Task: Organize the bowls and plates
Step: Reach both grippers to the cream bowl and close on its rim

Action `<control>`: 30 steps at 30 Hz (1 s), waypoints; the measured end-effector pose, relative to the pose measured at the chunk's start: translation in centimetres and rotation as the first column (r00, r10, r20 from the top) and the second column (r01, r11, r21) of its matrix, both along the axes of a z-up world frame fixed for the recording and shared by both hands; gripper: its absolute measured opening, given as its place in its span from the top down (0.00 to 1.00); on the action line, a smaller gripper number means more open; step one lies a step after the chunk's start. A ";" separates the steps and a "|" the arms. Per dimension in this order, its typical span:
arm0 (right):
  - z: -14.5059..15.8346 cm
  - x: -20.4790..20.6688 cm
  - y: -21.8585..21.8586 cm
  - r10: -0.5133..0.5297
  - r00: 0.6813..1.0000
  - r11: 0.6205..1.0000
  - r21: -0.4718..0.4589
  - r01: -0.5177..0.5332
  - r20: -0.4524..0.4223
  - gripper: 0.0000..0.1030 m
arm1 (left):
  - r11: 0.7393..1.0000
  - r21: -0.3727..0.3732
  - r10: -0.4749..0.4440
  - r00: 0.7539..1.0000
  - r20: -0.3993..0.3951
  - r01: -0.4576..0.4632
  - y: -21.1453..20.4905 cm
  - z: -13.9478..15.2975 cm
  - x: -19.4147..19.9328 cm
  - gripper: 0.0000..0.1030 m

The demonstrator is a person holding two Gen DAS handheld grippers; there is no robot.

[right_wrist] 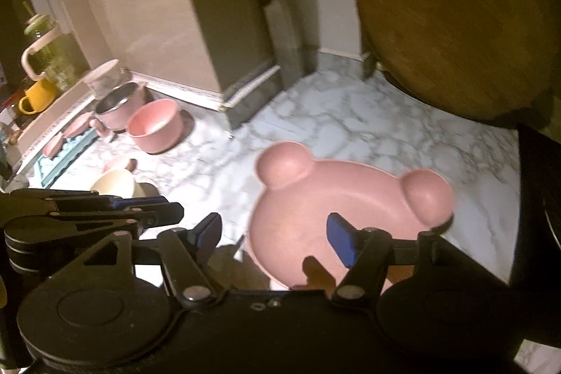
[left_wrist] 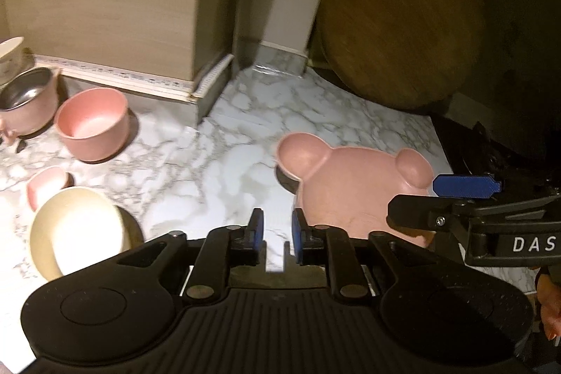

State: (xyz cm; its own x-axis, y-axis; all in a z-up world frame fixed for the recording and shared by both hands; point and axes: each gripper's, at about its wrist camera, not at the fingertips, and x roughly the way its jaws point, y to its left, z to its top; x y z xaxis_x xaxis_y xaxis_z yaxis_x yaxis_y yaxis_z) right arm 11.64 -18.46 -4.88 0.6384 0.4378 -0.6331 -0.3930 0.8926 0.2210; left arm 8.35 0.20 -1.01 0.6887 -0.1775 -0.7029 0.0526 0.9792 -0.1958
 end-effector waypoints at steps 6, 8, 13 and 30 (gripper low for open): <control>0.6 -0.6 3.0 0.046 0.998 0.999 0.022 -0.047 0.033 0.21 | 0.995 0.017 0.095 0.994 0.057 -0.096 3.0 0.8 -1.8 0.37; 0.8 -0.7 4.0 0.064 0.997 0.998 0.024 -0.065 0.040 0.18 | 0.992 0.021 0.123 0.990 0.068 -0.124 3.9 1.0 -2.3 0.34; 1.1 -0.4 6.5 0.106 0.991 0.994 0.031 -0.109 0.076 0.04 | 0.977 0.040 0.203 0.975 0.094 -0.208 6.2 1.1 -3.0 0.25; -1.9 5.0 16.4 0.263 0.963 0.965 0.025 -0.262 -0.058 0.01 | 0.867 0.051 0.498 0.866 -0.038 -0.496 14.9 -3.0 -2.9 0.24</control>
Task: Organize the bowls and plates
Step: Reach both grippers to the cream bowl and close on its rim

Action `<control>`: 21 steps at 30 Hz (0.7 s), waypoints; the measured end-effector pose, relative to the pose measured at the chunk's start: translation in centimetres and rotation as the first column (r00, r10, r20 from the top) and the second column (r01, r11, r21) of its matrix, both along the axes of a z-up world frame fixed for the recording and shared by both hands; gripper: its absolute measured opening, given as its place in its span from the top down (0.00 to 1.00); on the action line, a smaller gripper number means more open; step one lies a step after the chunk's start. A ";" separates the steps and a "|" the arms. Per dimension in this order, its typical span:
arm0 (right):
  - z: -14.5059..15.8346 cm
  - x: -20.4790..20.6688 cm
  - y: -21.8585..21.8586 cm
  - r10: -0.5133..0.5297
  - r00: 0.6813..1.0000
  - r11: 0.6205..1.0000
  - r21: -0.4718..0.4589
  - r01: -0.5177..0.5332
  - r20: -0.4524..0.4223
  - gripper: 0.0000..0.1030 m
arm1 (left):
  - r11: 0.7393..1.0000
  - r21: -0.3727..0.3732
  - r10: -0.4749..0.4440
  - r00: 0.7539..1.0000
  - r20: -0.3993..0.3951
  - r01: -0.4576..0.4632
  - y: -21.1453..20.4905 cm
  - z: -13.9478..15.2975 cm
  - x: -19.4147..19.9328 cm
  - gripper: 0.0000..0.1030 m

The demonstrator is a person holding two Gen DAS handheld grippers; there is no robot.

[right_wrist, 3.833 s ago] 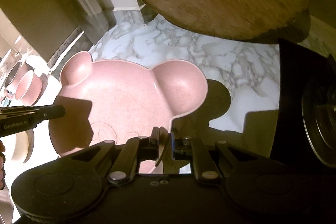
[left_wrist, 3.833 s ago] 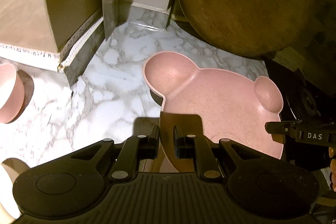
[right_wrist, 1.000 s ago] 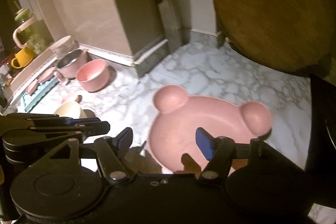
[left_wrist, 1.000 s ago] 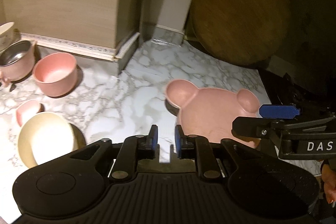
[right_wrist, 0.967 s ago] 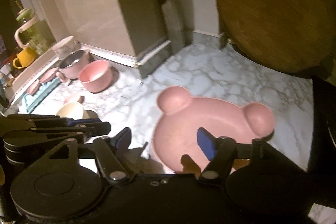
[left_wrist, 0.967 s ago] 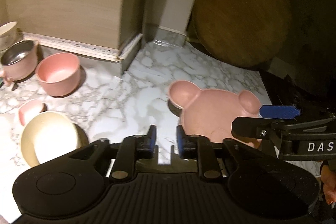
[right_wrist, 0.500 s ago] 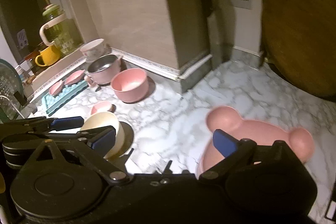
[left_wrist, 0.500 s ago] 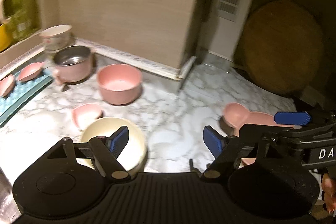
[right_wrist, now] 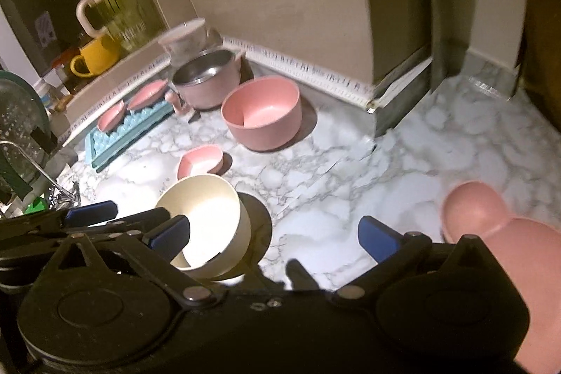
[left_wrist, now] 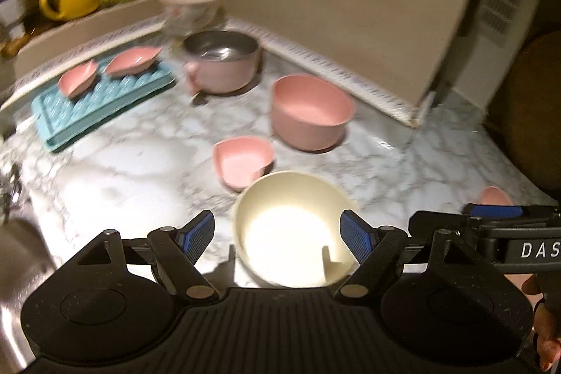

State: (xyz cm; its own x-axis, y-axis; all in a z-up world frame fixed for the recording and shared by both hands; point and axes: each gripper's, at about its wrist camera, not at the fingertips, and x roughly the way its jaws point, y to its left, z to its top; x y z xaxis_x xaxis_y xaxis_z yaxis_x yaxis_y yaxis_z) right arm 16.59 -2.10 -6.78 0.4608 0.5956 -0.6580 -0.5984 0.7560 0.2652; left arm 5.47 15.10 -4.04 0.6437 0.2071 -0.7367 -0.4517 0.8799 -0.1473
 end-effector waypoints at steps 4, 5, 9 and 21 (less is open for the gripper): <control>-1.6 1.5 2.0 0.028 0.998 0.999 -0.041 -0.030 -0.054 0.02 | 0.998 -0.027 0.051 0.998 -0.047 -0.053 1.5 -1.4 0.5 0.24; -1.9 1.7 2.4 0.035 0.997 0.998 -0.048 -0.038 -0.065 0.03 | 0.997 -0.034 0.061 0.996 -0.058 -0.063 1.8 -1.7 0.7 0.24; -2.9 2.9 4.0 0.056 0.992 0.995 -0.070 -0.064 -0.112 0.08 | 0.993 -0.065 0.088 0.990 -0.108 -0.095 2.2 -3.0 1.3 0.24; -5.0 4.7 6.7 0.077 0.980 0.989 -0.114 -0.099 -0.183 0.45 | 0.981 -0.108 0.144 0.975 -0.170 -0.163 2.9 -4.4 2.2 0.33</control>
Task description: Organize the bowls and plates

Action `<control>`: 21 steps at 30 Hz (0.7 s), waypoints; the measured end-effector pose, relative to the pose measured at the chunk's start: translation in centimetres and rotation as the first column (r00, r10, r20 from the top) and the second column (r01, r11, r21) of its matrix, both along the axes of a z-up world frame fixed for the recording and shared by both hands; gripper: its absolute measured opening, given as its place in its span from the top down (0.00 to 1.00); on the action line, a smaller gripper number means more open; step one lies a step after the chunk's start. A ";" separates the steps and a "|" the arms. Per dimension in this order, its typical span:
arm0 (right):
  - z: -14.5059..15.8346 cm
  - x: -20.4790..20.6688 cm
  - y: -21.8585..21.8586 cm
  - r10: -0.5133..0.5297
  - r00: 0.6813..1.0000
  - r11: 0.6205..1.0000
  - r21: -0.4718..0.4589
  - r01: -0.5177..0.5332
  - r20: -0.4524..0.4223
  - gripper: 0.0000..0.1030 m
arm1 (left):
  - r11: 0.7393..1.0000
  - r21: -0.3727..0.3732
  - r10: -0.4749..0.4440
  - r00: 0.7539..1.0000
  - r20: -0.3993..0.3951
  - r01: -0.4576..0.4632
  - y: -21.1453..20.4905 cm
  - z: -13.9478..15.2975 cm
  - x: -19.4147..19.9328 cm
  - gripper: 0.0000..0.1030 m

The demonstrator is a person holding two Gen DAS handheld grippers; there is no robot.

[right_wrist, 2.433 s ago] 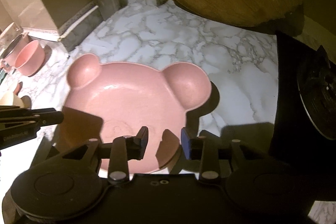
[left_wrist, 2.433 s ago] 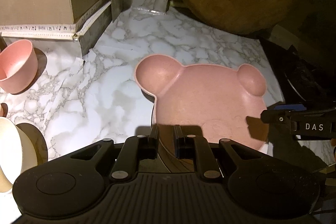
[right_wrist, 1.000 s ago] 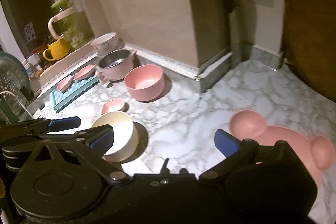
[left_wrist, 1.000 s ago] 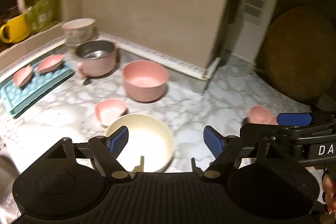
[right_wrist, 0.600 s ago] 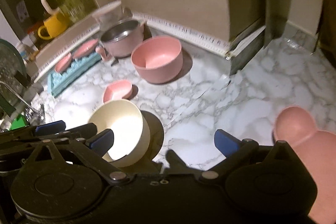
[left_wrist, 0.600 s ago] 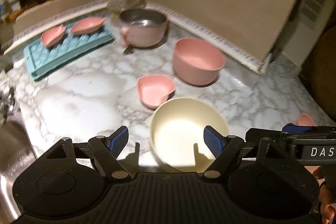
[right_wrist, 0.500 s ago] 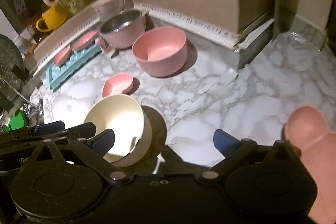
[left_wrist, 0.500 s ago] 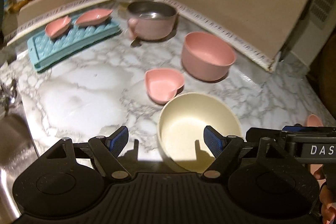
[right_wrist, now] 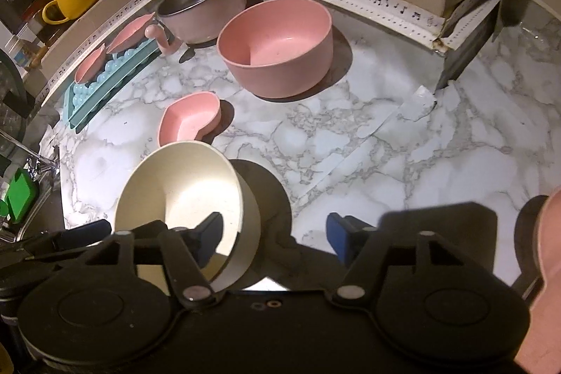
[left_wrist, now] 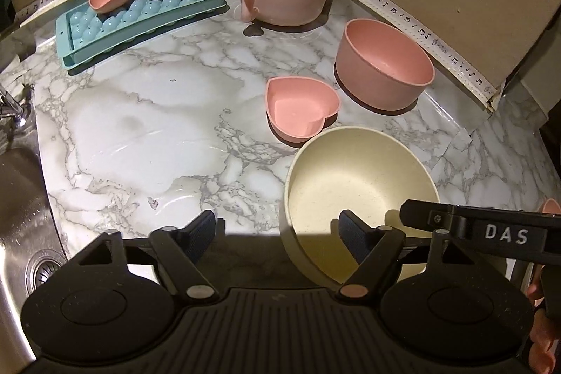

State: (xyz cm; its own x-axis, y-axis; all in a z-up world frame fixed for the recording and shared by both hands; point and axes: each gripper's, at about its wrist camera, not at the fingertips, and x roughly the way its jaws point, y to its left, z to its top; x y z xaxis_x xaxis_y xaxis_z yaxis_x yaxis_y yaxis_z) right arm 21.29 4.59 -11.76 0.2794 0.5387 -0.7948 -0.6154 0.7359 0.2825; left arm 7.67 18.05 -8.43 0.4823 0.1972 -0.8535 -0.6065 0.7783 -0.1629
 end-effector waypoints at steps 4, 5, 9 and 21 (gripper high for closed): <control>-0.1 -0.1 0.5 0.022 1.000 1.000 0.002 -0.022 -0.007 0.58 | 1.000 -0.017 -0.011 1.000 0.012 0.012 -0.3 0.2 0.3 0.45; -0.1 -0.1 0.6 0.026 1.000 1.000 0.003 -0.026 -0.008 0.64 | 1.000 -0.018 -0.013 1.000 0.013 0.013 -0.4 0.3 0.3 0.52; 0.1 -0.5 0.9 0.035 0.999 0.999 0.003 -0.035 -0.007 0.77 | 0.999 -0.031 -0.021 1.000 0.014 0.021 -0.7 0.2 0.3 0.69; 0.4 -2.4 0.5 0.028 1.000 1.000 -0.002 -0.028 0.004 0.88 | 0.998 -0.025 -0.050 0.999 0.006 0.050 -1.7 0.7 -1.5 0.77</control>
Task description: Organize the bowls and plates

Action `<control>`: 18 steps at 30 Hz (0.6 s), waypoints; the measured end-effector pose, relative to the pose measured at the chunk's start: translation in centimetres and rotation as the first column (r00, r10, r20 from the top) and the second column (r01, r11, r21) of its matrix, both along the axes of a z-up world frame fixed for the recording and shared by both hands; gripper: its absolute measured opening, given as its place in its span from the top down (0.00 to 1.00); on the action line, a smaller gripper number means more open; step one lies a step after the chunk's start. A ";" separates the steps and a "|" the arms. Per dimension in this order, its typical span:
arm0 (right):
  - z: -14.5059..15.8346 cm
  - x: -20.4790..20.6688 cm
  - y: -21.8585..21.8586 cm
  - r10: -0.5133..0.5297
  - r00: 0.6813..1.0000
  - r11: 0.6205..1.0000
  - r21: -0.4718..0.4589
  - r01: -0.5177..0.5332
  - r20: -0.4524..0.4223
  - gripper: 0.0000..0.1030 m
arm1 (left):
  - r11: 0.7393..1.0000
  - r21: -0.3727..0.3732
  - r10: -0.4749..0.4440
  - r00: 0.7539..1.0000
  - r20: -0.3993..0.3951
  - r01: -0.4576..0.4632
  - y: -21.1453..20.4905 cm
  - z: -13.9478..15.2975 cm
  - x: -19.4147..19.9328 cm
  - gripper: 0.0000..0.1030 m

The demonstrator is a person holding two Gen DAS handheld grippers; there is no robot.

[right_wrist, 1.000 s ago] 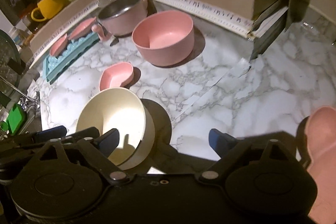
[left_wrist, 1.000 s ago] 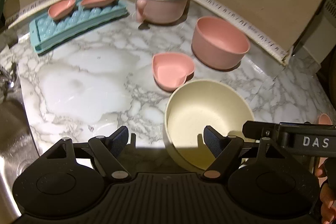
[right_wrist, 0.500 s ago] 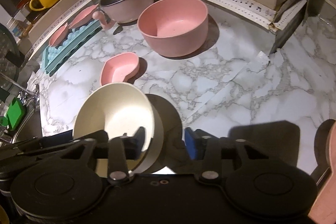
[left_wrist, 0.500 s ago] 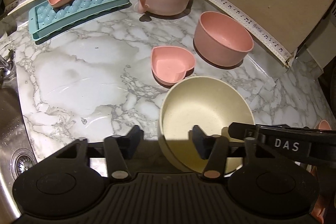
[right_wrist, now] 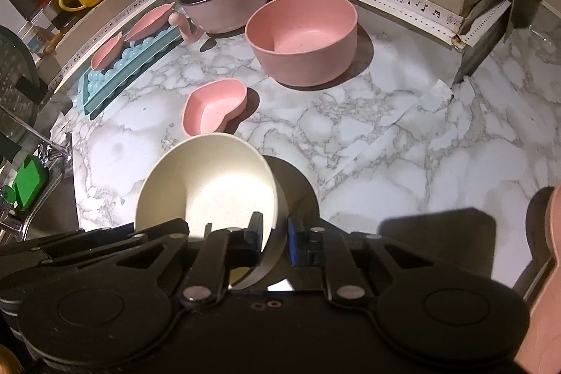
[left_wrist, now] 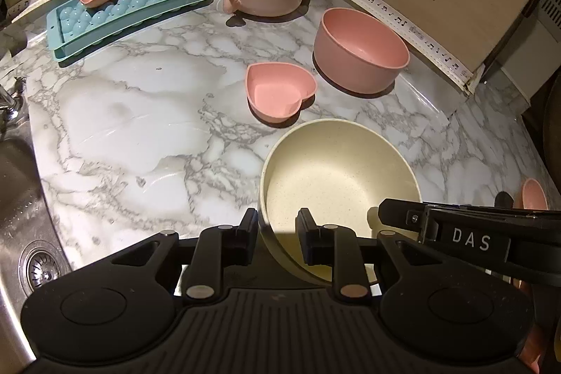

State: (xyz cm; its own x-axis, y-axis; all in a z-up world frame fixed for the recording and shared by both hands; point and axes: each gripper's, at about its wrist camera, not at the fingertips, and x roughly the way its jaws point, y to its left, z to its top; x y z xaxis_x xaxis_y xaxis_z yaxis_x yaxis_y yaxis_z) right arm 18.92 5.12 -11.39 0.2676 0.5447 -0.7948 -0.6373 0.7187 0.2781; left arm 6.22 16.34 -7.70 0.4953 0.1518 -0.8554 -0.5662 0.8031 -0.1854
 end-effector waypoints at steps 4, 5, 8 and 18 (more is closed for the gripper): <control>0.3 -1.2 -0.5 -0.001 1.000 1.000 0.001 0.001 0.002 0.87 | 1.000 0.006 -0.010 1.000 -0.006 0.010 -0.4 0.4 -1.0 0.77; 0.4 -1.5 -0.6 -0.002 1.000 1.000 0.003 0.002 0.000 0.87 | 1.000 0.007 -0.012 1.000 -0.008 0.012 -0.5 0.5 -1.3 0.77; 0.4 -2.5 -0.9 -0.002 1.000 1.000 0.003 0.002 -0.004 0.87 | 1.000 0.008 -0.015 1.000 -0.016 0.015 -0.8 0.6 -2.1 0.77; -0.2 -5.6 -1.7 0.008 1.000 1.000 -0.012 -0.008 -0.029 0.87 | 1.000 -0.004 -0.030 0.999 -0.033 0.029 -1.6 0.3 -4.8 0.77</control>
